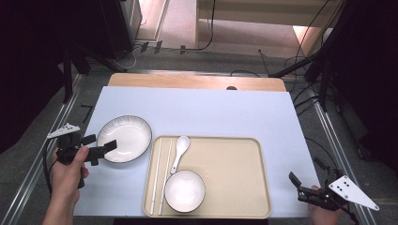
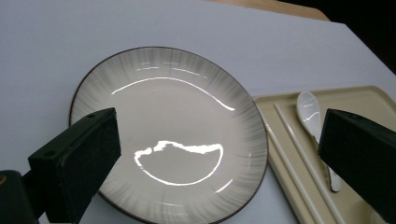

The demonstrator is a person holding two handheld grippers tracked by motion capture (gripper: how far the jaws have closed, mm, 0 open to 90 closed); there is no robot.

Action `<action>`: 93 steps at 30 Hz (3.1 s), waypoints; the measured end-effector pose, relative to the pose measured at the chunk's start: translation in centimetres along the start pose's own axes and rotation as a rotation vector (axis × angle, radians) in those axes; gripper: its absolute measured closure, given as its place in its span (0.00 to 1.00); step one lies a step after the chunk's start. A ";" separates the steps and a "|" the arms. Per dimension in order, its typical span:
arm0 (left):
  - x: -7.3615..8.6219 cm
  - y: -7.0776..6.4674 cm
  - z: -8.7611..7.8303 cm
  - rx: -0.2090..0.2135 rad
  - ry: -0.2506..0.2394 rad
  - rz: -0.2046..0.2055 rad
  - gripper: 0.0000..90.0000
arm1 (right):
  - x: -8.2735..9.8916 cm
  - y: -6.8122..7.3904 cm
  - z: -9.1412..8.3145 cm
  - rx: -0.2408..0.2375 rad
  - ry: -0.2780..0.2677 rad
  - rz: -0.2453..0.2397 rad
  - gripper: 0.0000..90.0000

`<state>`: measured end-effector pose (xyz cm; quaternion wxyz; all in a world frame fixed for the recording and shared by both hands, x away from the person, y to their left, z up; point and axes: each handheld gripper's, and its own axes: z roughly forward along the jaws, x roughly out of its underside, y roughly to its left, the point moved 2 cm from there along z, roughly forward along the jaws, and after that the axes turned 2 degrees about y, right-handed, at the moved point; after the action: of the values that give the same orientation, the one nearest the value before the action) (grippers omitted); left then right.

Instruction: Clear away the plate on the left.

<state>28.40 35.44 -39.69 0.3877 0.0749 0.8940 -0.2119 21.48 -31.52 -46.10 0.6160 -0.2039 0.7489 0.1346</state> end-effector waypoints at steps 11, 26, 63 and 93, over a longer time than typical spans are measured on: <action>-0.3 3.0 1.0 -0.018 0.096 -0.067 0.07 | 0.0 0.1 -0.1 0.001 0.002 0.002 0.03; -0.4 6.4 1.9 -0.054 0.158 -0.172 0.27 | 0.0 0.1 0.0 0.000 0.001 -0.001 0.03; 1.0 9.2 4.2 0.090 0.267 -0.350 0.74 | 0.0 0.1 0.1 0.001 0.006 0.002 0.03; 1.0 9.2 5.8 0.123 0.264 -0.445 0.93 | -0.1 0.1 0.0 0.003 0.001 -0.004 0.03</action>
<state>34.30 41.13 -46.89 0.2062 -0.0729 0.9168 -0.3341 21.46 -31.38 -46.06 0.6163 -0.2046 0.7489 0.1320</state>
